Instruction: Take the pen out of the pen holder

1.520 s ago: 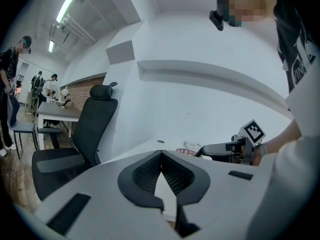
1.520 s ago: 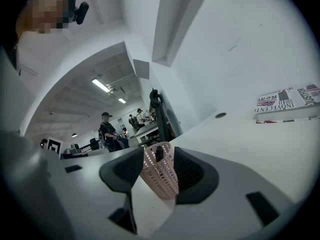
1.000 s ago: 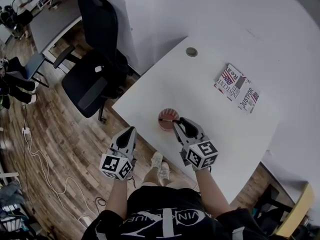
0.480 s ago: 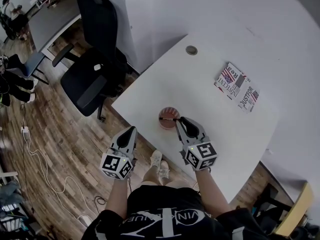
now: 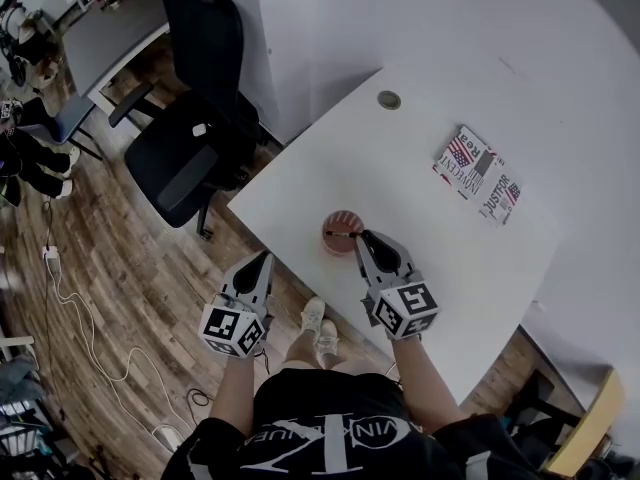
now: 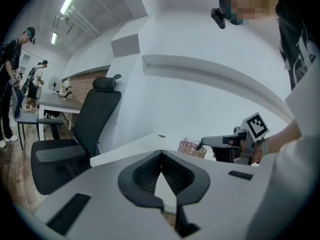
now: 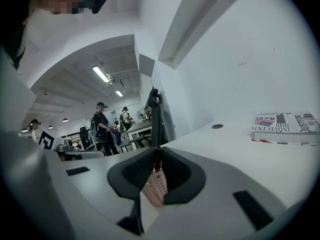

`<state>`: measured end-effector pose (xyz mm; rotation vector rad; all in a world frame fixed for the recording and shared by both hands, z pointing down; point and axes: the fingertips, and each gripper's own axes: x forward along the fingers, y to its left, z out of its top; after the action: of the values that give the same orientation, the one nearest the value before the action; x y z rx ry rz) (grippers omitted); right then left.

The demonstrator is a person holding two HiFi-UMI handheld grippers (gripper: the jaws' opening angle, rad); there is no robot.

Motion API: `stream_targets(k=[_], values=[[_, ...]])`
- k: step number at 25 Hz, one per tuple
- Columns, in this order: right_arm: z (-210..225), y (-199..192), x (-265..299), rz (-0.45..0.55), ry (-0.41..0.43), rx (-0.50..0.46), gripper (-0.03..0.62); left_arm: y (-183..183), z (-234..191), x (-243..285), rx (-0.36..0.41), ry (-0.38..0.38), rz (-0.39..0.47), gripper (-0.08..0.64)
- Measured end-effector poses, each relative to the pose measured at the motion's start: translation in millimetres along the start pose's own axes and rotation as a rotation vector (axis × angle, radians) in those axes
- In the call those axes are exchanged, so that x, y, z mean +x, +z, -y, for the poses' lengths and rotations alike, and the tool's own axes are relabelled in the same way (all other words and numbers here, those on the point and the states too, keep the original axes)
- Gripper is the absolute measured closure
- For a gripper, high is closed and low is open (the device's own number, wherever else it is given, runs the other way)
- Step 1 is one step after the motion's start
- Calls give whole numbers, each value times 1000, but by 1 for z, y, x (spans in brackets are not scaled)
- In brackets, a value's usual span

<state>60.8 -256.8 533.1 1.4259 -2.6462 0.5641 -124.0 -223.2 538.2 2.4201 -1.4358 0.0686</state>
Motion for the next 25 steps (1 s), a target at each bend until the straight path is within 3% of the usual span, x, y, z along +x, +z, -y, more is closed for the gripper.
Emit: stream_targets(k=[25], values=[[-7, 45, -21, 94, 35, -30, 534, 30, 17, -5, 37, -7, 60, 546]])
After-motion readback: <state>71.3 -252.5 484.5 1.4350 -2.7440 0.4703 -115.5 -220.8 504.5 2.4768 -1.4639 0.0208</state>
